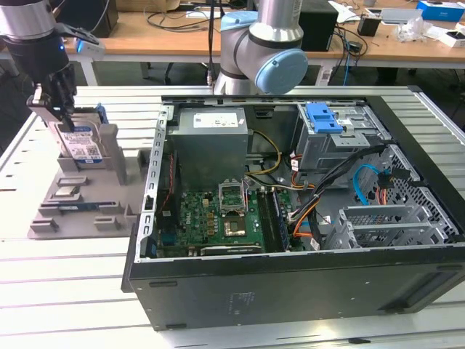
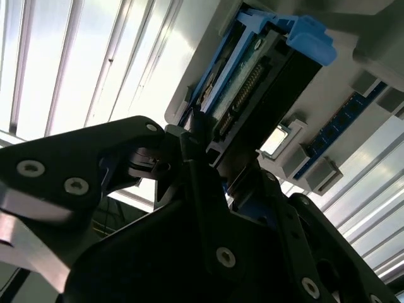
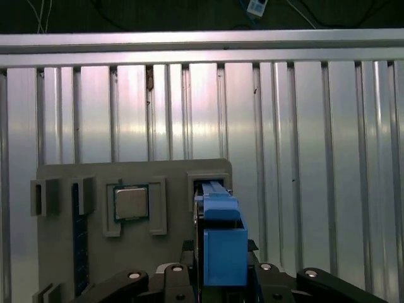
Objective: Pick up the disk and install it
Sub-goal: 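Pick up the disk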
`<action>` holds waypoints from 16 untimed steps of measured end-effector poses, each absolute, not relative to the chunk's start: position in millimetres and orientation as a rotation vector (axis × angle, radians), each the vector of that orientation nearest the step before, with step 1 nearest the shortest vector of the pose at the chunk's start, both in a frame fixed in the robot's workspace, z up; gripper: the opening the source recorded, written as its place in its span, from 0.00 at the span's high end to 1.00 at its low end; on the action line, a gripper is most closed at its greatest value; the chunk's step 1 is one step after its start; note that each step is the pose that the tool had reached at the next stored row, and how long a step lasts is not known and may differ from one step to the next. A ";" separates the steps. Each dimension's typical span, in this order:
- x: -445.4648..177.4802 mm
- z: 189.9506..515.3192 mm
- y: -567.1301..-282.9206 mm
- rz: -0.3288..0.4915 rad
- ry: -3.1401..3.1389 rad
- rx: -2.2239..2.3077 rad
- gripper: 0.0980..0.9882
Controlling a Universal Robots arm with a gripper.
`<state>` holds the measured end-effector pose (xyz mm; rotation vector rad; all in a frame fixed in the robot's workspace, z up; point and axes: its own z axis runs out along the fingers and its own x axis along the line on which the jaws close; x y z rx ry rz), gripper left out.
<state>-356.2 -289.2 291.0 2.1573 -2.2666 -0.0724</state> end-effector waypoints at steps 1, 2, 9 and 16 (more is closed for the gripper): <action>-356.2 291.0 -289.2 -0.072 -2.267 2.157 0.70; -356.2 291.1 -289.2 -0.072 -2.268 2.156 0.70; -356.2 291.1 -289.3 -0.072 -2.252 2.172 0.70; -356.2 291.1 -289.2 -0.072 -2.251 2.173 0.70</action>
